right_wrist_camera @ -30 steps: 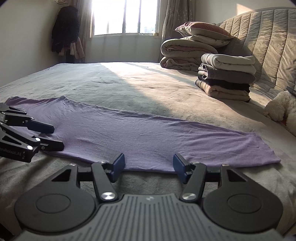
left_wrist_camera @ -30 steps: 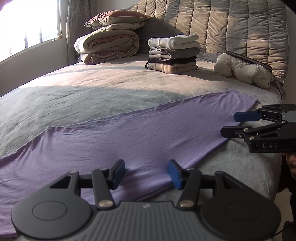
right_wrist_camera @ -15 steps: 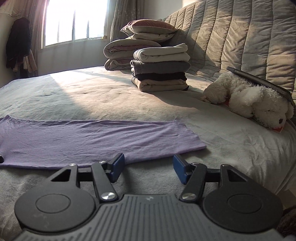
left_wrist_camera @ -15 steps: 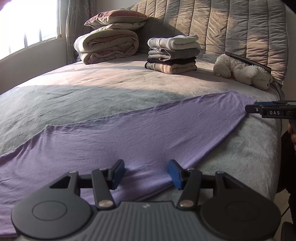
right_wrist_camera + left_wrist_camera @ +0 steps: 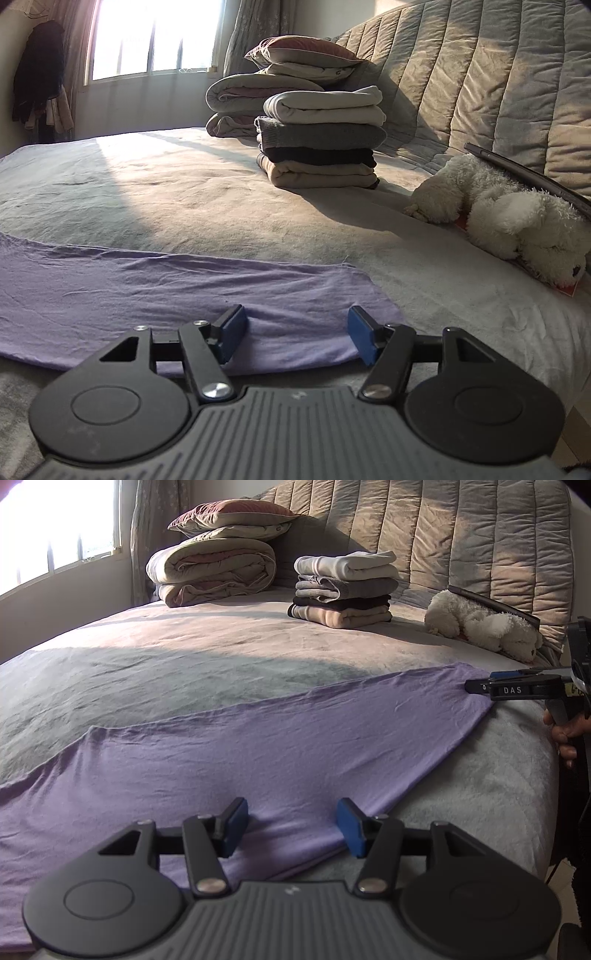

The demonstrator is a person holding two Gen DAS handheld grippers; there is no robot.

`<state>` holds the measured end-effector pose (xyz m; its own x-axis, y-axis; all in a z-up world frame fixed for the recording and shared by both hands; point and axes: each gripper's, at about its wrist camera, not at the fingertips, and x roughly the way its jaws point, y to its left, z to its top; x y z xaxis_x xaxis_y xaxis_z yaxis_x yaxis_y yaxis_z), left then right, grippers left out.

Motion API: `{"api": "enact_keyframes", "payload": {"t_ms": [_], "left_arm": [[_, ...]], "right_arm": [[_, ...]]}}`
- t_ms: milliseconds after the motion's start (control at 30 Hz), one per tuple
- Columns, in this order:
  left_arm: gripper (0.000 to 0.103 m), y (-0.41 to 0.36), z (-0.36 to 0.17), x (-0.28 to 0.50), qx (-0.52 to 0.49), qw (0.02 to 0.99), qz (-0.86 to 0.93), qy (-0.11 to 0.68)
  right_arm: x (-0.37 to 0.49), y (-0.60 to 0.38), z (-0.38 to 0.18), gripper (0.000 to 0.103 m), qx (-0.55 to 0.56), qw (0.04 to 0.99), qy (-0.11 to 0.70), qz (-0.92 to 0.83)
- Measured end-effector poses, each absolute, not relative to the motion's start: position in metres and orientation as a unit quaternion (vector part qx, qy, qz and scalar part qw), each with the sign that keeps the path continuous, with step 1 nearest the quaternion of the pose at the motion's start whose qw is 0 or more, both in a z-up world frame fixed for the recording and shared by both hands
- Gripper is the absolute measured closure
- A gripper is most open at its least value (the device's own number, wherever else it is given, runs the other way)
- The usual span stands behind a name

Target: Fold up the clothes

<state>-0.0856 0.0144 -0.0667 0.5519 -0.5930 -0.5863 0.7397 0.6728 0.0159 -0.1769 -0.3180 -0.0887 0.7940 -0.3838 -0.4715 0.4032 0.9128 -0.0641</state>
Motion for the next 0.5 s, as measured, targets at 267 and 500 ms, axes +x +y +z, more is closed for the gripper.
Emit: {"api": "enact_keyframes", "payload": {"t_ms": [267,500], "left_arm": [[0.047,0.014,-0.063,-0.085,0.133,0.869,-0.385,0.28],[0.044,0.02,-0.054,-0.077,0.105,0.872,-0.372,0.301]], "right_arm": [[-0.194,-0.367,-0.073,0.038,0.095,0.928,0.247,-0.264],[-0.185,-0.363,-0.074,0.038,0.102,0.927,0.27,-0.239]]}}
